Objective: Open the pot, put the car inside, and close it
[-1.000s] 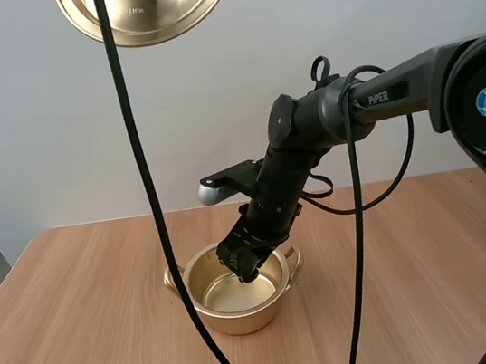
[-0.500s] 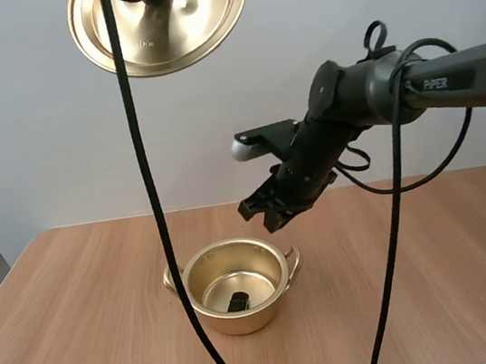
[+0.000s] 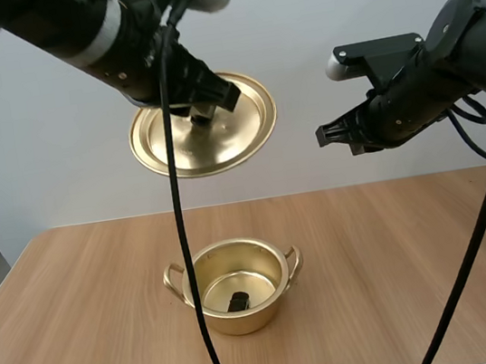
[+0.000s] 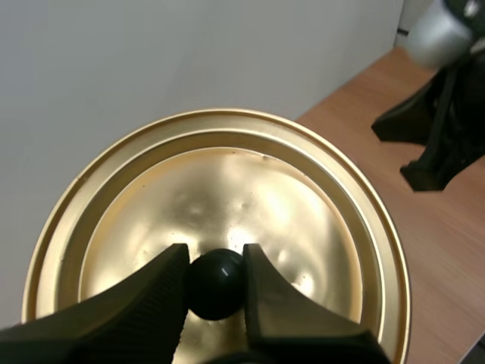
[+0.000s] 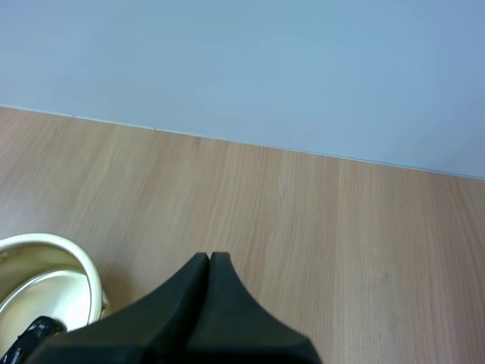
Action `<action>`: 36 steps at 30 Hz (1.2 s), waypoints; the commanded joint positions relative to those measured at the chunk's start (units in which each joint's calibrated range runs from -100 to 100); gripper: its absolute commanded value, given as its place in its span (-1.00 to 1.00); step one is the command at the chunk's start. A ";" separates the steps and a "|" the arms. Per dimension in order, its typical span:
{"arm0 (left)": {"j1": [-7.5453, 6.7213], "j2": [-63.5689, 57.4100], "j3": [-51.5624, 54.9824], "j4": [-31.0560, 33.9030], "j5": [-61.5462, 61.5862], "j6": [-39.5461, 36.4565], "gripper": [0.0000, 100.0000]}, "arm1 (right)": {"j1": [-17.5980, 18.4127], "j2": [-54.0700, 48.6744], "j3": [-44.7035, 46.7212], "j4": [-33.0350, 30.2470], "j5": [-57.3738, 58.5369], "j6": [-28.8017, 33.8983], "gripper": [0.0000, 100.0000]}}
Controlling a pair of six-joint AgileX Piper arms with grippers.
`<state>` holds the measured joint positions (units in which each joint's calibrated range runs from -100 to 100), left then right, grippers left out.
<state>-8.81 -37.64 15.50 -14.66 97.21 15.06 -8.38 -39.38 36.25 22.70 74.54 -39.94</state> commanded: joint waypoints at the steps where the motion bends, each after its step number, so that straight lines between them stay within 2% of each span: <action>1: 0.05 0.63 11.57 0.30 -6.18 0.70 -1.00 | -0.01 -0.36 -0.07 0.03 0.01 0.97 -1.00; 7: 0.05 4.76 24.02 -0.90 -16.01 3.49 -1.00 | -0.01 -0.75 -0.07 0.16 0.01 1.28 -1.00; 14: 0.05 10.81 30.97 -1.30 -22.62 5.10 -1.00 | -0.01 -0.73 -0.07 0.65 0.01 0.84 -1.00; 27: 0.05 15.95 31.71 -5.06 -29.76 7.04 -1.00 | -0.01 -0.73 -0.07 1.03 -1.85 0.49 -1.00; 36: 0.05 19.14 31.71 -5.18 -29.42 7.04 -1.00 | -0.01 -0.73 -0.07 1.03 -1.85 -0.64 -1.00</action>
<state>-8.81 -18.53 47.14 -19.78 67.60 22.07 -8.38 -40.08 36.25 23.74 72.72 -40.60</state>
